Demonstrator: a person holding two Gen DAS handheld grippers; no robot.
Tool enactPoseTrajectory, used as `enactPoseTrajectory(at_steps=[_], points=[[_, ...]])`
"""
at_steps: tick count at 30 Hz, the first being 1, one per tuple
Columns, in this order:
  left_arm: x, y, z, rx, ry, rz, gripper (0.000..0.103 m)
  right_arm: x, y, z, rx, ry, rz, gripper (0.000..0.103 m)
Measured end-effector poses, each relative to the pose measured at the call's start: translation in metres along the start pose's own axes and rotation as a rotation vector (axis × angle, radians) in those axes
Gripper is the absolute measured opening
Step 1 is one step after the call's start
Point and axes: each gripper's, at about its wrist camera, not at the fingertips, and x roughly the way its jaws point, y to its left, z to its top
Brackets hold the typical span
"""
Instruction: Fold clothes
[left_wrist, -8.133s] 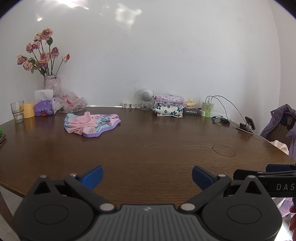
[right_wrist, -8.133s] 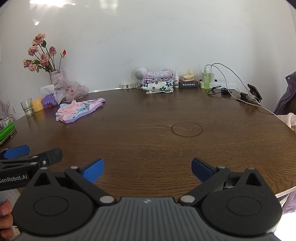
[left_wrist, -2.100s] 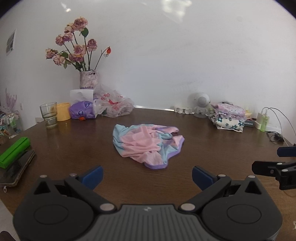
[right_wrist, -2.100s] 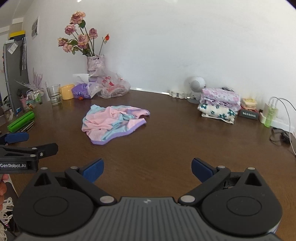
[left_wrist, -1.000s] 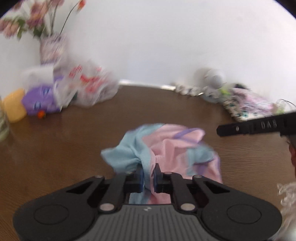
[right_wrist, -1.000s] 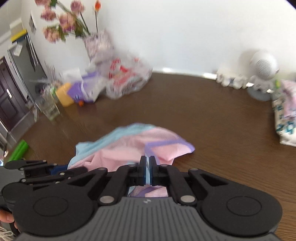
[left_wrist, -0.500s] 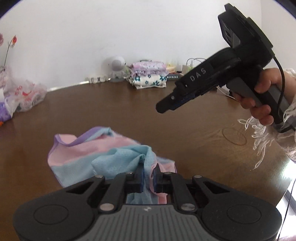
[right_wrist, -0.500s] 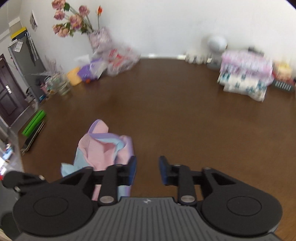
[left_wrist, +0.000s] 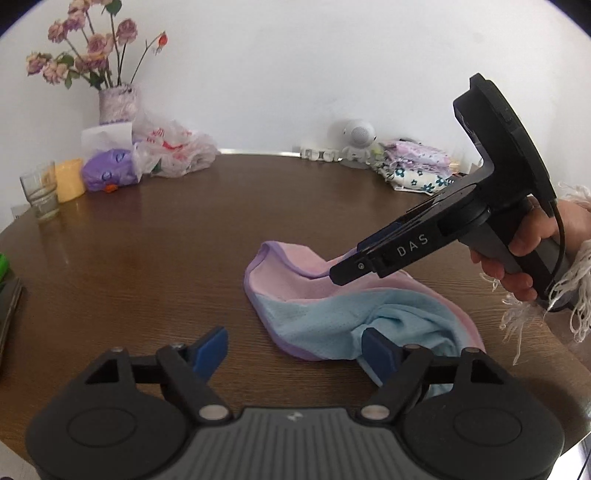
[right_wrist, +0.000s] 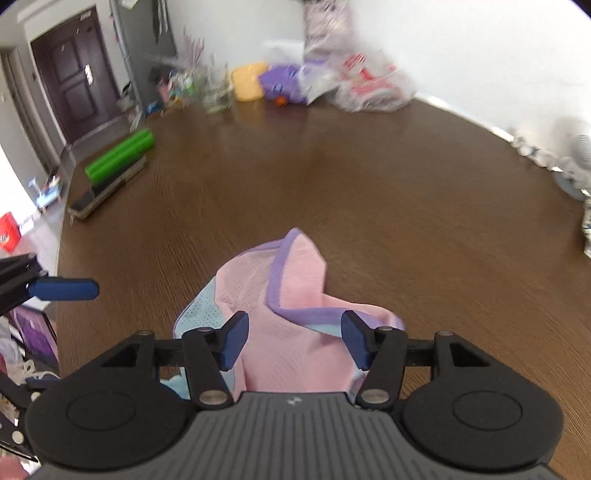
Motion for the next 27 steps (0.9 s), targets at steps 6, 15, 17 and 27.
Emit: enactPoseTrajectory(at_steps=[6,15,17,27], points=[[0.050,0.002,0.014,0.041,0.059,0.012,0.064,0.017,0.002,0.000,-0.008,0.059,-0.079,0.032],[0.050,-0.023,0.020,0.108,0.020,-0.092,0.001,-0.057,-0.028,-0.029,0.118,-0.135,-0.090,0.001],[0.037,-0.031,0.030,0.131,-0.035,-0.073,0.001,-0.082,-0.034,-0.035,0.143,-0.189,-0.082,0.001],[-0.005,-0.072,0.032,0.107,-0.049,-0.141,0.077,-0.110,-0.054,-0.018,0.254,-0.313,-0.084,0.005]])
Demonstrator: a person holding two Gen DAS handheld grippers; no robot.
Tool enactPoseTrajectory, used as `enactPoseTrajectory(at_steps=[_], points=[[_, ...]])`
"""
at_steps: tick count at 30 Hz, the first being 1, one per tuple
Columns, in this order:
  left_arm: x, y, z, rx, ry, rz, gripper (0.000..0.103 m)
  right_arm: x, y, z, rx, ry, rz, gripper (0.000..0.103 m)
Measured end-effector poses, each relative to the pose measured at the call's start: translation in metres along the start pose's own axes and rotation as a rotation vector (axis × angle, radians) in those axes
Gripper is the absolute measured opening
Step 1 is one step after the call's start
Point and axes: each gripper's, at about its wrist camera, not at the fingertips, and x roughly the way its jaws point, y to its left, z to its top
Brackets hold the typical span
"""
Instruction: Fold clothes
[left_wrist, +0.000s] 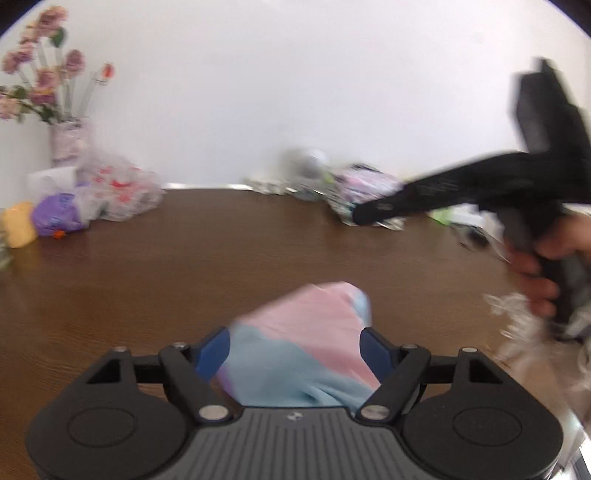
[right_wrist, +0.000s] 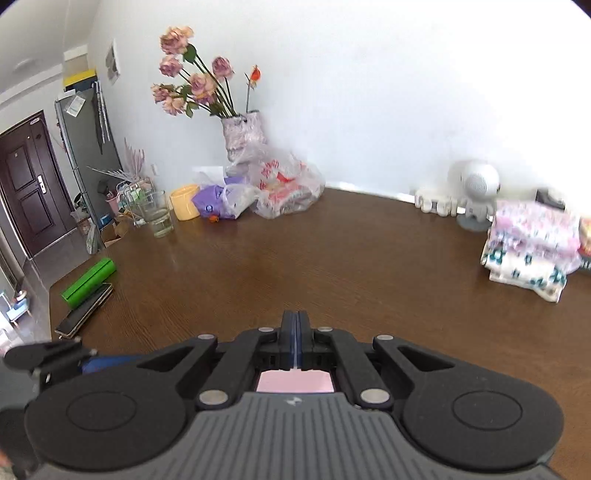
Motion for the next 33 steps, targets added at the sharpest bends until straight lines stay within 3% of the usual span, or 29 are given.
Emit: enactPoseTrajectory(at_steps=[1,2,3,5,8,9,10,11,16,19,21,22,25,28,33], points=[[0.002,-0.009,-0.004,0.024,0.019,-0.013,0.077,0.000,-0.004,-0.005,0.021,0.018,0.002,0.009],[0.005,-0.018,-0.008,0.048,0.037,-0.020,0.077,-0.001,-0.008,-0.011,0.043,0.036,0.002,0.019],[0.008,-0.026,-0.012,0.078,0.054,-0.021,0.077,-0.004,-0.011,-0.019,0.049,0.051,-0.010,0.035],[0.017,-0.040,-0.020,0.137,0.090,-0.013,0.077,-0.011,-0.017,-0.038,0.053,0.081,-0.039,0.049],[0.031,-0.050,-0.029,0.188,0.129,0.010,0.073,-0.019,-0.026,-0.075,0.061,0.157,-0.042,0.050],[0.033,-0.049,-0.031,0.194,0.132,0.013,0.052,-0.022,-0.028,-0.088,0.063,0.181,-0.037,0.050],[0.036,-0.048,-0.032,0.200,0.136,0.016,0.020,-0.024,-0.027,-0.101,0.059,0.204,-0.028,0.050],[0.036,-0.043,-0.032,0.176,0.133,0.006,0.010,-0.024,-0.025,-0.111,0.053,0.220,-0.011,0.050],[0.019,-0.016,-0.022,0.034,0.070,-0.015,0.009,-0.017,-0.008,-0.141,0.042,0.252,0.092,0.049],[0.006,-0.003,-0.016,-0.008,0.035,0.007,0.009,-0.006,0.003,-0.142,0.028,0.262,0.087,0.043],[-0.002,0.006,-0.011,-0.029,0.009,0.035,0.008,-0.002,0.008,-0.141,0.014,0.271,0.075,0.007],[-0.005,0.011,-0.008,-0.039,-0.006,0.055,0.008,-0.002,0.010,-0.141,0.002,0.274,0.062,0.003],[-0.017,0.027,-0.007,-0.066,-0.040,0.123,0.007,-0.009,0.010,-0.139,-0.034,0.260,0.012,0.003],[-0.023,0.043,-0.015,-0.087,-0.021,0.180,0.006,-0.030,-0.005,-0.137,-0.025,0.221,-0.041,0.002],[-0.017,0.037,-0.048,-0.059,0.137,0.088,0.008,-0.074,-0.038,-0.142,0.008,0.170,-0.127,0.002]])
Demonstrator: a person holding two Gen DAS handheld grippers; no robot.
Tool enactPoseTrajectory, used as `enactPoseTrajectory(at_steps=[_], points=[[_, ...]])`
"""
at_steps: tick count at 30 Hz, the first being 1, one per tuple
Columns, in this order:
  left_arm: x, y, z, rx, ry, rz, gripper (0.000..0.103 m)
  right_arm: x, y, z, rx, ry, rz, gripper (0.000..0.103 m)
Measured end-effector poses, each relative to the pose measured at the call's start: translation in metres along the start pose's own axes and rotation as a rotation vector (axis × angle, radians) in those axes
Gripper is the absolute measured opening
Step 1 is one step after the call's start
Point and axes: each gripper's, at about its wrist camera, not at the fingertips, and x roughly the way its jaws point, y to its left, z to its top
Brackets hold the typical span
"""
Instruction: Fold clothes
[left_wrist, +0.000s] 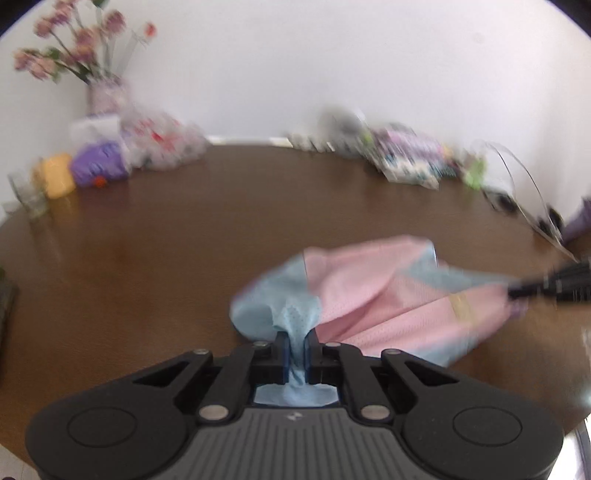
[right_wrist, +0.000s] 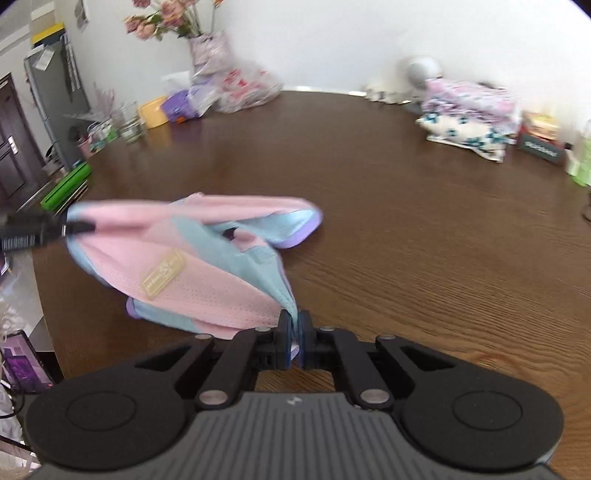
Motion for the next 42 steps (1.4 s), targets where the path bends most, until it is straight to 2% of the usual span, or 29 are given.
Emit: enactPoseTrajectory(at_steps=[1,3,7,11,15,18,19,21,22,25,28,31,33,36,38,41,42], points=[[0.001,-0.004,-0.005,0.004,0.026,-0.019,0.012,-0.004,-0.002,-0.006,-0.003,0.007,-0.009,0.002],[-0.001,-0.015,-0.007,0.022,0.028,-0.042,0.017,-0.010,-0.005,-0.016,0.004,0.017,-0.010,0.003],[-0.013,-0.045,0.005,0.100,-0.041,-0.078,0.049,-0.020,-0.012,-0.032,0.062,0.011,0.028,0.010],[-0.017,-0.082,0.019,0.213,-0.079,-0.149,0.057,-0.019,-0.019,-0.044,0.118,0.018,0.047,0.018],[0.010,-0.119,0.033,0.358,-0.048,-0.166,0.063,-0.011,-0.018,-0.051,0.148,0.020,0.067,0.026],[0.040,-0.133,0.038,0.429,0.005,-0.142,0.062,-0.009,-0.015,-0.056,0.154,0.009,0.071,0.026],[0.050,-0.135,0.039,0.443,0.026,-0.137,0.046,-0.009,-0.013,-0.058,0.152,0.002,0.072,0.025],[0.065,-0.138,0.042,0.460,0.077,-0.176,0.005,-0.010,-0.013,-0.059,0.144,-0.010,0.066,0.003],[0.068,-0.138,0.043,0.456,0.082,-0.196,0.002,-0.011,-0.014,-0.059,0.144,-0.016,0.060,0.003],[0.057,-0.147,0.054,0.470,0.003,-0.208,0.001,-0.022,-0.027,-0.050,0.142,-0.059,-0.007,0.002],[0.029,-0.155,0.077,0.447,-0.126,-0.239,0.001,-0.046,-0.049,-0.019,0.127,-0.144,-0.129,0.002],[-0.005,-0.156,0.092,0.416,-0.265,-0.265,0.001,-0.090,-0.049,0.023,0.080,-0.304,-0.196,0.002],[-0.016,-0.148,0.089,0.398,-0.303,-0.244,0.001,-0.109,-0.029,0.041,0.008,-0.377,-0.172,0.002],[-0.012,-0.125,0.067,0.358,-0.249,-0.194,0.002,-0.089,0.008,0.041,-0.109,-0.310,-0.091,0.002],[0.004,-0.107,0.046,0.321,-0.160,-0.158,0.002,-0.067,0.030,0.033,-0.174,-0.240,-0.033,0.002],[0.027,-0.080,0.022,0.229,-0.013,-0.151,0.003,-0.018,0.059,-0.003,-0.224,-0.085,0.066,0.002],[0.035,-0.072,0.014,0.197,0.036,-0.150,0.007,-0.007,0.066,-0.016,-0.225,-0.046,0.101,0.002]])
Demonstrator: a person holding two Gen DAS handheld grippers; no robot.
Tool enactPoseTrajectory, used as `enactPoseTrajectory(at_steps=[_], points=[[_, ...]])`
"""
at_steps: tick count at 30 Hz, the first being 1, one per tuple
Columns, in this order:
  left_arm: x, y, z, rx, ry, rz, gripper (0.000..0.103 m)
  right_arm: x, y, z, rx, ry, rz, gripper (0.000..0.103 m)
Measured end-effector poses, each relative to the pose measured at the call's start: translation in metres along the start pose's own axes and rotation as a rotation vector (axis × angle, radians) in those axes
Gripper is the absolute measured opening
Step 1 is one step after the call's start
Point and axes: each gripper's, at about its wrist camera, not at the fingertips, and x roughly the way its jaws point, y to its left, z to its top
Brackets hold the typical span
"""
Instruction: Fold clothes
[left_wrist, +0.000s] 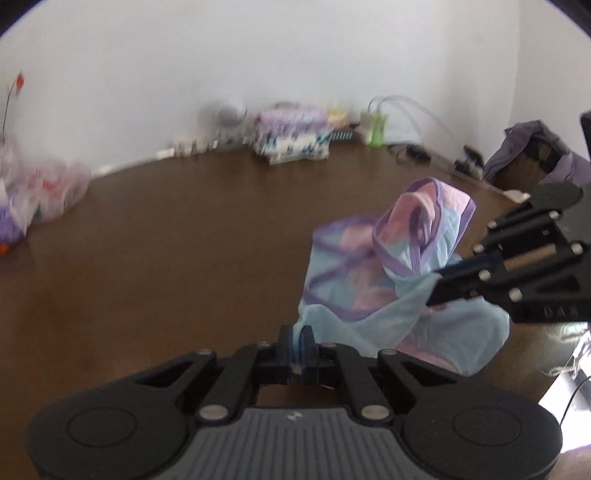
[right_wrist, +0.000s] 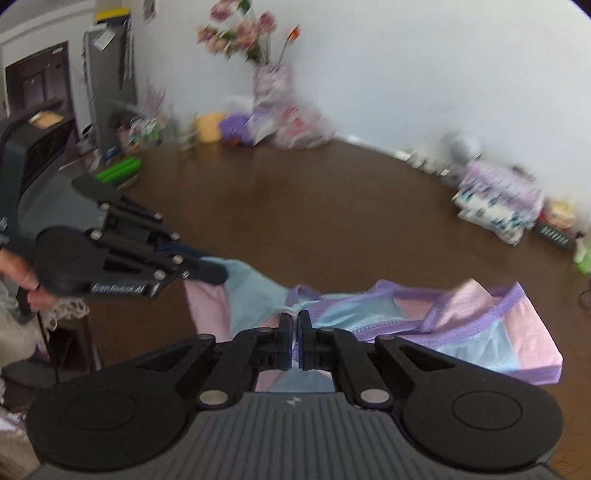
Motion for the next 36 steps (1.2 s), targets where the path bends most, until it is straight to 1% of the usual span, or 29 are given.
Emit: enactPoseTrajectory(at_steps=[1,2,3,4,5,6,7,8,9,10,12,14,15,17,18,19,20,22,23,24,25,26,27,29,31,34,36], points=[[0.007,0.008,-0.009,-0.035,0.046,-0.005,0.013,0.011,0.009,-0.011,0.003,0.033,0.039,0.002],[0.007,0.014,-0.011,-0.059,0.054,-0.012,0.017,0.017,0.014,-0.019,0.014,0.053,0.063,0.003],[0.004,0.018,-0.010,-0.078,0.047,-0.020,0.028,0.018,0.016,-0.025,0.034,0.060,0.079,0.007],[0.000,0.020,-0.007,-0.086,0.024,-0.023,0.041,0.014,0.015,-0.028,0.061,0.052,0.098,0.010],[-0.006,0.020,-0.001,-0.081,-0.008,-0.018,0.047,0.005,0.010,-0.030,0.096,0.031,0.106,0.018],[-0.008,0.017,0.004,-0.064,-0.034,-0.015,0.052,-0.005,0.004,-0.031,0.132,0.006,0.111,0.030],[-0.010,0.013,0.010,-0.044,-0.056,-0.012,0.053,-0.016,-0.003,-0.032,0.163,-0.024,0.096,0.035],[-0.012,0.010,0.016,-0.023,-0.079,-0.010,0.054,-0.028,-0.011,-0.033,0.192,-0.057,0.074,0.037],[-0.010,0.004,0.022,-0.005,-0.091,-0.023,0.054,-0.037,-0.019,-0.034,0.220,-0.077,0.036,0.037],[-0.004,-0.004,0.027,0.012,-0.085,-0.044,0.055,-0.043,-0.027,-0.035,0.246,-0.094,-0.007,0.037],[0.012,-0.021,0.038,0.046,-0.059,-0.086,0.055,-0.045,-0.047,-0.035,0.316,-0.095,-0.081,0.038],[0.028,-0.037,0.047,0.073,-0.029,-0.120,0.054,-0.041,-0.064,-0.035,0.393,-0.080,-0.137,0.038],[0.038,-0.045,0.050,0.081,-0.010,-0.128,0.054,-0.037,-0.071,-0.034,0.425,-0.070,-0.151,0.038],[0.054,-0.054,0.054,0.066,0.027,-0.131,0.050,-0.025,-0.081,-0.030,0.477,-0.045,-0.148,0.038],[0.061,-0.057,0.054,0.048,0.043,-0.132,0.042,-0.018,-0.087,-0.028,0.502,-0.032,-0.145,0.038],[0.067,-0.058,0.055,0.032,0.059,-0.137,0.029,-0.011,-0.090,-0.025,0.518,-0.018,-0.146,0.037],[0.072,-0.058,0.055,0.017,0.074,-0.139,0.026,-0.004,-0.093,-0.023,0.531,-0.005,-0.148,0.037],[0.079,-0.058,0.055,0.002,0.093,-0.120,0.024,0.009,-0.098,-0.017,0.543,0.023,-0.159,0.037],[0.081,-0.057,0.054,0.006,0.095,-0.115,0.020,0.016,-0.099,-0.015,0.535,0.036,-0.176,0.035],[0.082,-0.057,0.053,0.013,0.097,-0.114,0.007,0.019,-0.099,-0.014,0.525,0.045,-0.183,0.033],[0.081,-0.057,0.052,0.019,0.092,-0.115,0.002,0.020,-0.099,-0.015,0.506,0.054,-0.188,0.029],[0.078,-0.054,0.052,0.016,0.078,-0.117,0.002,0.020,-0.099,-0.016,0.484,0.063,-0.192,0.018],[0.074,-0.050,0.052,0.008,0.061,-0.120,0.002,0.017,-0.098,-0.019,0.466,0.066,-0.191,0.004],[0.065,-0.043,0.053,-0.006,0.026,-0.126,0.002,0.006,-0.096,-0.024,0.432,0.063,-0.190,0.002],[0.049,-0.036,0.052,0.004,-0.028,-0.077,0.001,-0.012,-0.095,-0.031,0.403,0.052,-0.202,0.002],[0.022,-0.037,0.042,0.066,-0.101,-0.006,0.001,-0.042,-0.095,-0.043,0.375,0.030,-0.219,0.002],[0.007,-0.044,0.029,0.120,-0.124,0.015,0.001,-0.060,-0.094,-0.051,0.364,0.016,-0.217,0.002]])
